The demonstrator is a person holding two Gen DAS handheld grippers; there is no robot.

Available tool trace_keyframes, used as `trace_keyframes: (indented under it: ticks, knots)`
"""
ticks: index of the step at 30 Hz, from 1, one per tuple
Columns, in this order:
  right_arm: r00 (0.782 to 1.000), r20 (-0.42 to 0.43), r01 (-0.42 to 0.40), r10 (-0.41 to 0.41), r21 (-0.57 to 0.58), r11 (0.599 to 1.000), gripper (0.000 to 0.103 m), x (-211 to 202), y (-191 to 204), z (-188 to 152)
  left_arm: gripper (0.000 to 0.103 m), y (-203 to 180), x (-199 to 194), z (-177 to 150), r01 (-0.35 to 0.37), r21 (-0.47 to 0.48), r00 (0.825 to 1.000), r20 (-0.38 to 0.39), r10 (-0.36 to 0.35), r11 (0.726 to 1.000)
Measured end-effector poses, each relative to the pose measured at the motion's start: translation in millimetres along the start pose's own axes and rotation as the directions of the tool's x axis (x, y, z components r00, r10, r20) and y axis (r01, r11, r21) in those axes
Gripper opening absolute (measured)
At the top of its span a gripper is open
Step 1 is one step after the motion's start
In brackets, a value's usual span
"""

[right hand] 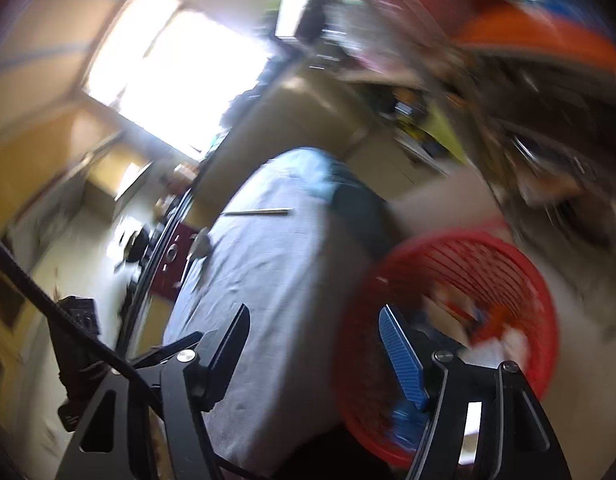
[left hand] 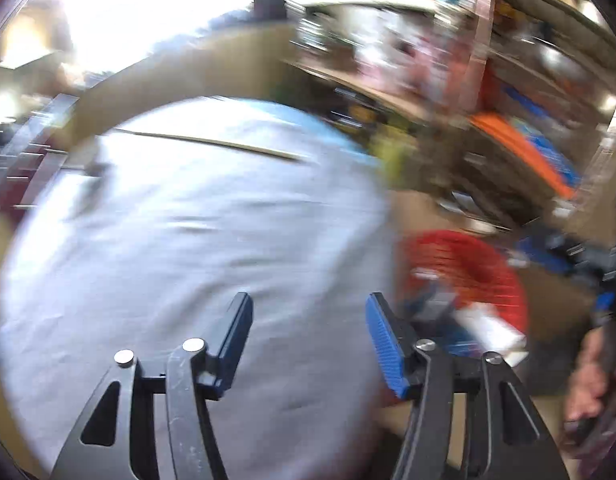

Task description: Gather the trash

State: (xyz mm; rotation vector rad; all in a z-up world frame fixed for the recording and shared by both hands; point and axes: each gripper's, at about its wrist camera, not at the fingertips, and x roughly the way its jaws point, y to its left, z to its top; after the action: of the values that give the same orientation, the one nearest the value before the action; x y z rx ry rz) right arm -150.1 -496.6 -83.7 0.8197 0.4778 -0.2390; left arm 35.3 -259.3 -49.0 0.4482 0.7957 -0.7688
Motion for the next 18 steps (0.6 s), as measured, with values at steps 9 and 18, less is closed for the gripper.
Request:
trace_keyframes:
  ticks: [9, 18]
  knots:
    - [0.994, 0.039, -0.081, 0.104, -0.388, 0.918, 0.071, 34.7, 186.9, -45.1, 0.077, 127.9, -105.5, -63.2, -0.376, -0.304, 0.904, 0.086, 0.418, 0.875]
    - [0.997, 0.044, -0.025, 0.060, -0.567, 0.823, 0.071, 33.5, 270.6, -116.8, 0.077, 159.0, -148.5, -105.6, -0.422, -0.443, 0.856, 0.094, 0.509, 0.791]
